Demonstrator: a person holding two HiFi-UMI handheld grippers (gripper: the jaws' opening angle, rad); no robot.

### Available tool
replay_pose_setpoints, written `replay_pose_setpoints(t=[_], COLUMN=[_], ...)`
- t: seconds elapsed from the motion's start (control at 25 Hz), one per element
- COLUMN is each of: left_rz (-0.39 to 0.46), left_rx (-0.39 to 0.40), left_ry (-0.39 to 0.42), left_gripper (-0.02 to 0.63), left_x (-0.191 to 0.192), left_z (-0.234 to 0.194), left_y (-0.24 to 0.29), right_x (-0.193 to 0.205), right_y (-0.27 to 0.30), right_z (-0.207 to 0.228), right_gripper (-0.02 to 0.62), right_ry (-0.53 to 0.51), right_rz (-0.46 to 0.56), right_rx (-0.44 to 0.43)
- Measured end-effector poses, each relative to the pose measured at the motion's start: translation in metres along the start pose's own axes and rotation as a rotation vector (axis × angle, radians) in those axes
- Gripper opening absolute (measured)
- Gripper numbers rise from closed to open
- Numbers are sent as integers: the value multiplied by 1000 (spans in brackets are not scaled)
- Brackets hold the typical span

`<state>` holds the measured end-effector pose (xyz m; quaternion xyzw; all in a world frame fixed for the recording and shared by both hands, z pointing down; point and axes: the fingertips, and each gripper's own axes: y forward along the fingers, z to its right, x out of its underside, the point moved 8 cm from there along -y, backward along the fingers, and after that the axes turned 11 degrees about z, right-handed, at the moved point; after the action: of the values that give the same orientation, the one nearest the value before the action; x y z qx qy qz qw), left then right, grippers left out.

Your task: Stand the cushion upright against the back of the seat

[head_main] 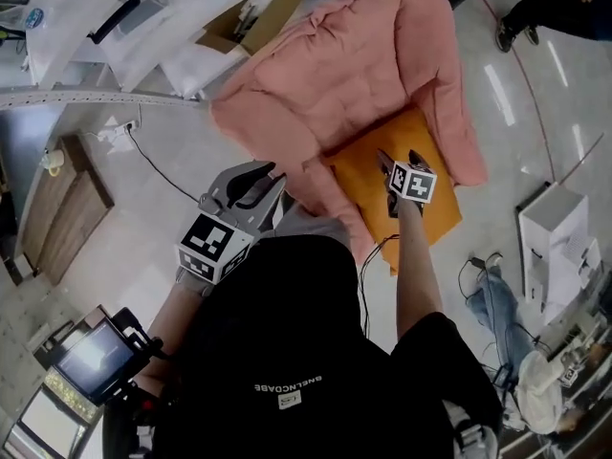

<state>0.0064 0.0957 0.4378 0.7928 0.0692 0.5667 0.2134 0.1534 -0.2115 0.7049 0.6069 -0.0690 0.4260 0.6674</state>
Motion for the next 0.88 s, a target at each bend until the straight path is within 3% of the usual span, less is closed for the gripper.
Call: replay_pose_setpoints(t=[0.48,0.88], left_rz=[-46,-90], left_rx=[-70,-106], left_ry=[-68,-125], left_gripper=[137,138], left_x=[27,41], left_z=[-13,-15], left_y=[-6,-4], right_x=[38,66], right_y=[71,113], right_z=[25,31], right_gripper=[506,514], right_ry=[-21,-47], right_rz=[-196,-361], right_rx=[82,147])
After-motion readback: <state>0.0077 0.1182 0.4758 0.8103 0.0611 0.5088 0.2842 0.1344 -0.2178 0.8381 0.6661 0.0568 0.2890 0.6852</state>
